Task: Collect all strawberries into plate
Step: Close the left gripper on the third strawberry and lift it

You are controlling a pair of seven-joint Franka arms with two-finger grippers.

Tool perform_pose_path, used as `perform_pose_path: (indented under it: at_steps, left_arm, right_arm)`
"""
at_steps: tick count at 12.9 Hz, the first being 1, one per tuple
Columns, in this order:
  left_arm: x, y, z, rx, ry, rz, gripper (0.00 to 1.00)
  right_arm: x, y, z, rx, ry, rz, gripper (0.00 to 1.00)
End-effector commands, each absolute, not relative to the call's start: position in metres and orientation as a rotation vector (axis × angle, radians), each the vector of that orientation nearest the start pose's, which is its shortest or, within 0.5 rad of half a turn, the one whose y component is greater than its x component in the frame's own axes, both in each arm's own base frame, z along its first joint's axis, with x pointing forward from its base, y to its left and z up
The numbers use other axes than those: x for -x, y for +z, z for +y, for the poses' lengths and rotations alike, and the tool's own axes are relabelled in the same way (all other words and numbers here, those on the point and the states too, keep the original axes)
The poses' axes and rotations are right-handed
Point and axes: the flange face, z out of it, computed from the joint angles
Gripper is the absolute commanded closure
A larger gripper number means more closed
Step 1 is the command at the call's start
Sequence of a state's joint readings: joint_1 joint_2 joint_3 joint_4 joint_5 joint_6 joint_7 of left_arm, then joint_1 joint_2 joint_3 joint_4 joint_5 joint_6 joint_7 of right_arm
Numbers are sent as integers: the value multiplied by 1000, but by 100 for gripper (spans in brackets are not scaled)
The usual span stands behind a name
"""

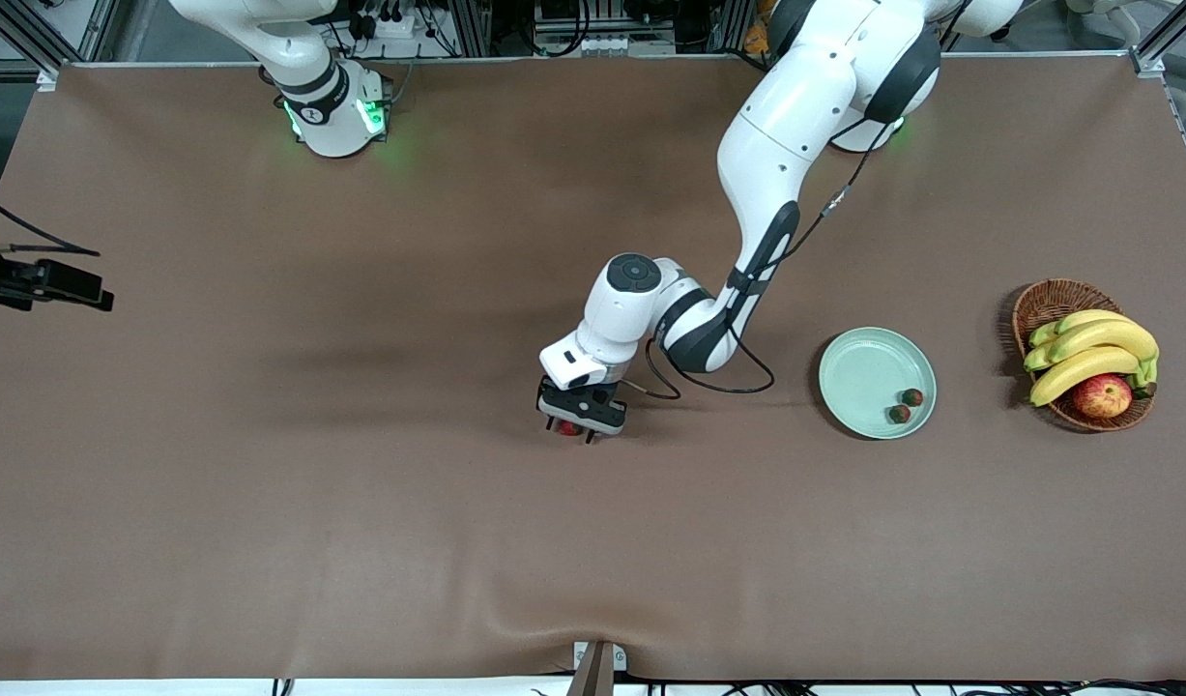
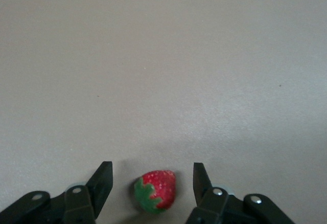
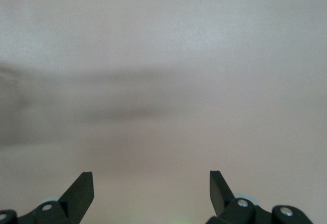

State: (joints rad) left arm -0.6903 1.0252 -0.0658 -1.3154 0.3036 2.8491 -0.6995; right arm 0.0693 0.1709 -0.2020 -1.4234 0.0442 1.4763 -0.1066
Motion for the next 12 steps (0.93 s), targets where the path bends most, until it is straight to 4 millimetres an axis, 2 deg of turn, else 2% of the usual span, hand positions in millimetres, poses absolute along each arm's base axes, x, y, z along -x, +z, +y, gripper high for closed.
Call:
perform_pose_path:
  at_steps: [1,2,3,5,7,9,10,12]
  left_arm:
    - [-562,161,-538,3237,-835,515,32]
    - [-561,160,-539,3237,-832,518,38]
    - [-561,159,-539,3236,-830,521,51]
    - [-561,161,-540,3242,-832,510,98]
    - [-562,168,-539,3245,-842,502,100]
    - [-569,186,-532,3241,-867,487,100]
    - [-572,194,-522,3239,-860,468,100]
    - [-586,227,-475,3228,-847,394,100]
  right_arm:
    - [-584,596,-65,3128,166,27,0]
    - [-584,596,-65,3128,169,27,0]
    - [-584,595,-65,3128,171,27,0]
    - [-584,595,-65,3128,171,27,0]
    - [-584,595,-65,3128,171,27,0]
    - [-584,597,-65,3128,166,24,0]
    - [-584,598,-65,3130,162,24,0]
    - [-582,603,-66,3131,147,26,0]
